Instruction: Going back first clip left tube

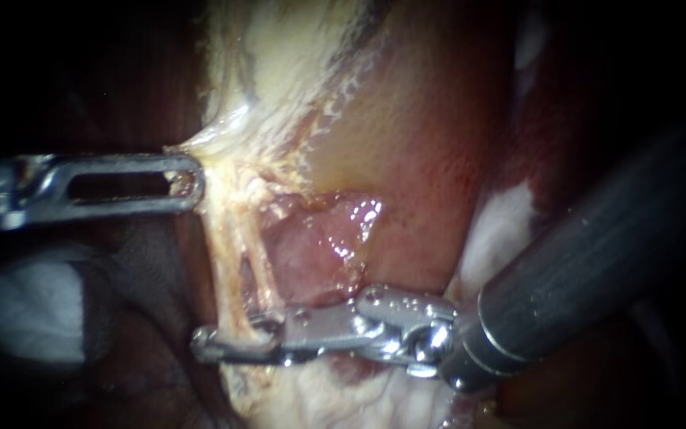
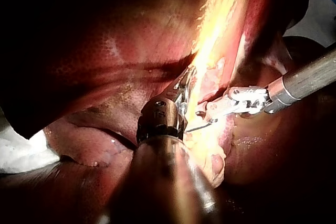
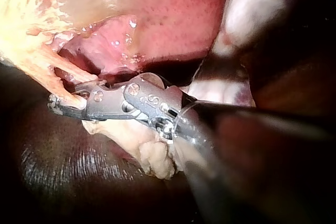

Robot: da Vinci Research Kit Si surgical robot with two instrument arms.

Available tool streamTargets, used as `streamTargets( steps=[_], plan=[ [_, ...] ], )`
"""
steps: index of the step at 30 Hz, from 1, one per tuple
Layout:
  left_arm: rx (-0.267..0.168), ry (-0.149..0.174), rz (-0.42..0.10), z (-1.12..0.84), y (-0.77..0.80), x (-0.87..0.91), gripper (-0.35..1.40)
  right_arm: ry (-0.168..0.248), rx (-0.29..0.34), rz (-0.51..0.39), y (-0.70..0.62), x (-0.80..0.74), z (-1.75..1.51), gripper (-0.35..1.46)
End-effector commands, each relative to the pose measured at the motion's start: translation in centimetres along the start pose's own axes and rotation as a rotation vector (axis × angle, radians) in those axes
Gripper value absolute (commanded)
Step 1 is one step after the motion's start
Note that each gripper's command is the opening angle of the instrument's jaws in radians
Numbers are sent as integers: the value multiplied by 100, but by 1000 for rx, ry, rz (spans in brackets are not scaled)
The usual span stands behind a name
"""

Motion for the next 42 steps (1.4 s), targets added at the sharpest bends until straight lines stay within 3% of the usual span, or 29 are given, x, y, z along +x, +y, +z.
streamTargets(
  steps=[1, 9, 11, 13, 15, 24, 35, 42],
  plan=[
    [1, 0, 0, 0, 0, 0, -35, 0, 1, 0, 0, 0, 0, -35],
    [1, 0, 0, 0, 0, 0, -35, -1, 2, 0, -1, 0, -2, -35],
    [1, 0, 0, -1, 0, 0, -35, -3, 1, -4, -1, 2, -3, 2],
    [1, 0, 0, -1, 0, 0, -35, 23, -21, -96, 0, 8, -3, 37],
    [1, 0, 0, -1, 0, 0, -35, 59, -52, -168, 0, 16, -4, 51],
    [0, 0, -1, -1, 0, 1, -35, 134, -65, -297, 5, 39, -20, 60],
    [0, 0, -1, -2, -1, 1, -35, 146, -65, -331, 5, 41, -26, 60],
    [1, 0, 0, -3, 0, 1, -35, 140, -51, -368, -7, 36, -63, 60]
  ],
)
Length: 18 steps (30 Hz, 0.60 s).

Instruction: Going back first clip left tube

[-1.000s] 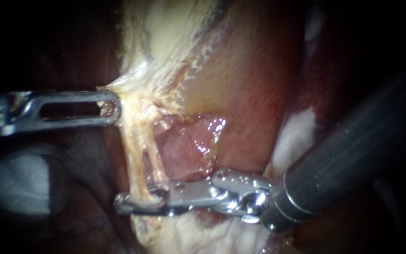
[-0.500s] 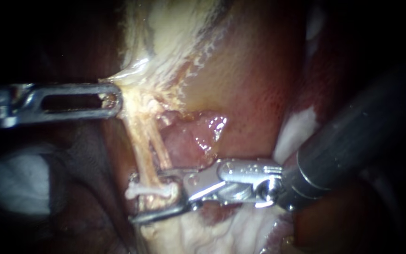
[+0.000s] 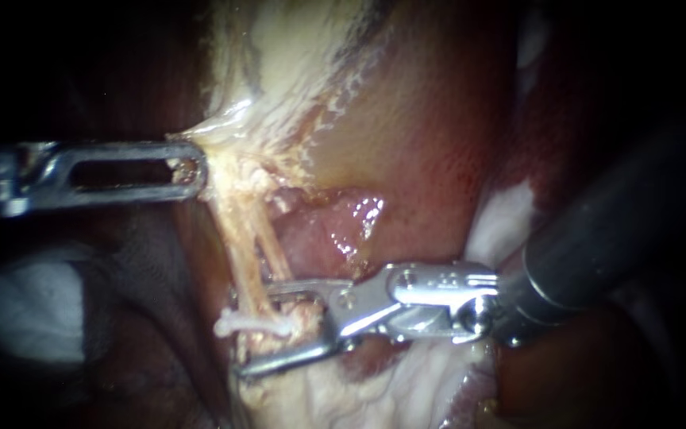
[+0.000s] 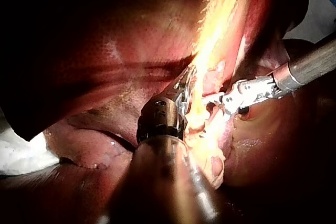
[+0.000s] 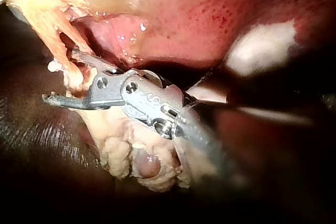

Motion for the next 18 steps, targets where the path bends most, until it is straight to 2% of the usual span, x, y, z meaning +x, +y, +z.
streamTargets(
  steps=[1, 9, 13, 18],
  plan=[
    [1, 0, 1, 0, 0, 0, -35, -1, -1, -9, 0, 2, -8, 60],
    [1, 0, 1, 0, 0, 0, -35, -6, 21, -106, -9, 18, -76, 60],
    [2, 0, 1, 0, 0, 0, -35, -16, -9, -193, -9, 40, -113, 60],
    [2, 0, 1, 0, 0, 0, -35, -22, -30, -240, -12, 66, -159, 60]
  ],
)
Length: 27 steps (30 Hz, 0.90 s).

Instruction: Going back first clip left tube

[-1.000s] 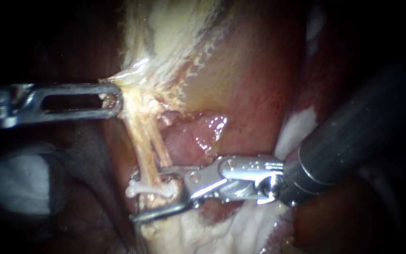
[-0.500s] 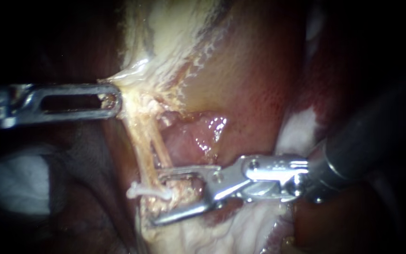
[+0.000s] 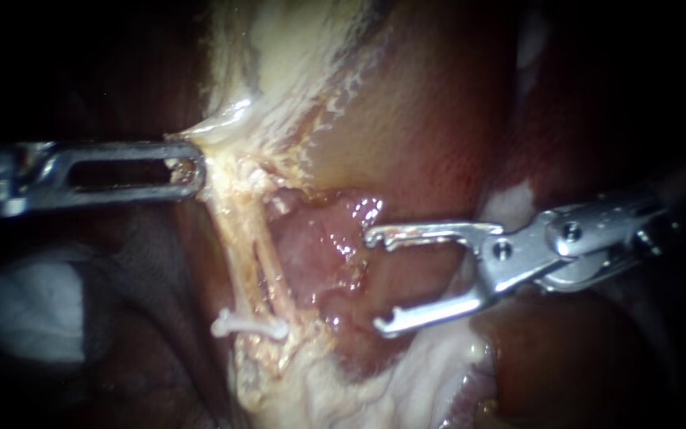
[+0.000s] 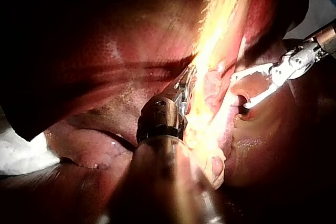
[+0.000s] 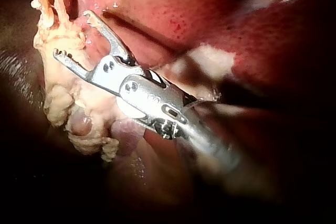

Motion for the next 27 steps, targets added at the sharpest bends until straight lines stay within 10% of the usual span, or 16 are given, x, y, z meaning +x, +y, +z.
streamTargets(
  steps=[1, 12, 27],
  plan=[
    [0, 0, 0, 1, 0, 0, -35, 2, -5, -2, 0, 4, -7, 60],
    [-3, -7, 2, 15, 1, 7, -35, 15, -10, -18, -7, 26, -38, 60],
    [40, 6, 10, 97, -10, 40, -35, 16, -8, -21, -10, 24, -38, 60]
  ],
)
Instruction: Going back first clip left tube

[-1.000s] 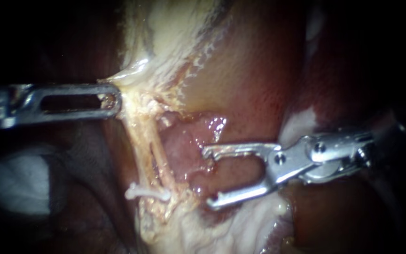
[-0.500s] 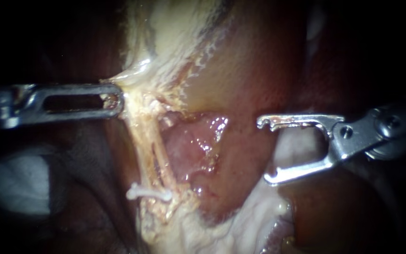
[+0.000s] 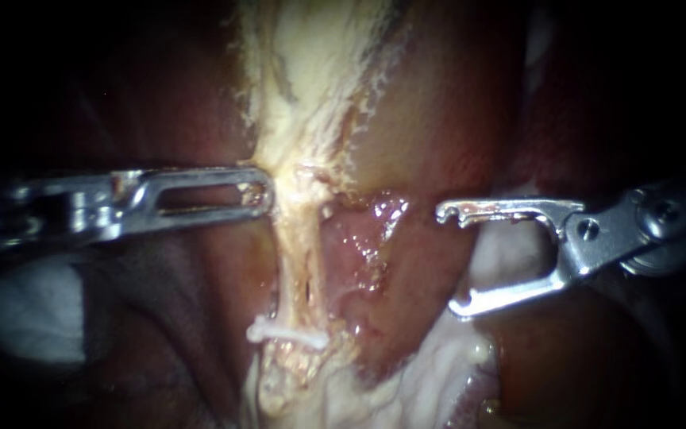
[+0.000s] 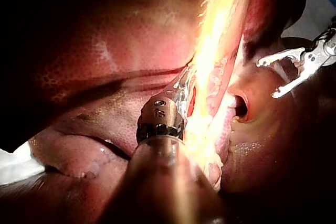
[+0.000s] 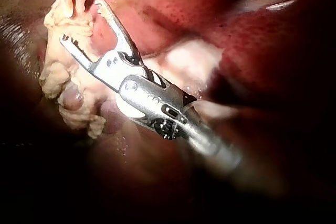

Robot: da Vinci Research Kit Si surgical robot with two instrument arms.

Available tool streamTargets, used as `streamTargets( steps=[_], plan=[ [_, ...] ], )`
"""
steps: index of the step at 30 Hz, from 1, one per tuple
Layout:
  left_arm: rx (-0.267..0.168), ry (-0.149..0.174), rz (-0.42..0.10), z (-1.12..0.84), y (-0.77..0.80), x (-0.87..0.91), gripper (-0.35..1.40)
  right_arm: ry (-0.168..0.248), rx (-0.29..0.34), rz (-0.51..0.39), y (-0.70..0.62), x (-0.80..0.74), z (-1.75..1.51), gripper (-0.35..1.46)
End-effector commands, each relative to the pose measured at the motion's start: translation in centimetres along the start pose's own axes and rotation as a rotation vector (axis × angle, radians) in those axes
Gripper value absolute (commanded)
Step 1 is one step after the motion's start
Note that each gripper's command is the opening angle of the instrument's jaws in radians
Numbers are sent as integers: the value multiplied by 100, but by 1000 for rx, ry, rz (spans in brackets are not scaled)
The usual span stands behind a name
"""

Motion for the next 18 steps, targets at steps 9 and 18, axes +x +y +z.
streamTargets(
  steps=[9, 18],
  plan=[
    [4, 4, -2, 4, -10, 0, -35, 0, 1, 0, 0, 0, -1, 60],
    [5, 6, -2, 2, -9, -2, -35, 0, 0, 0, 0, 0, -1, 60]
  ],
)
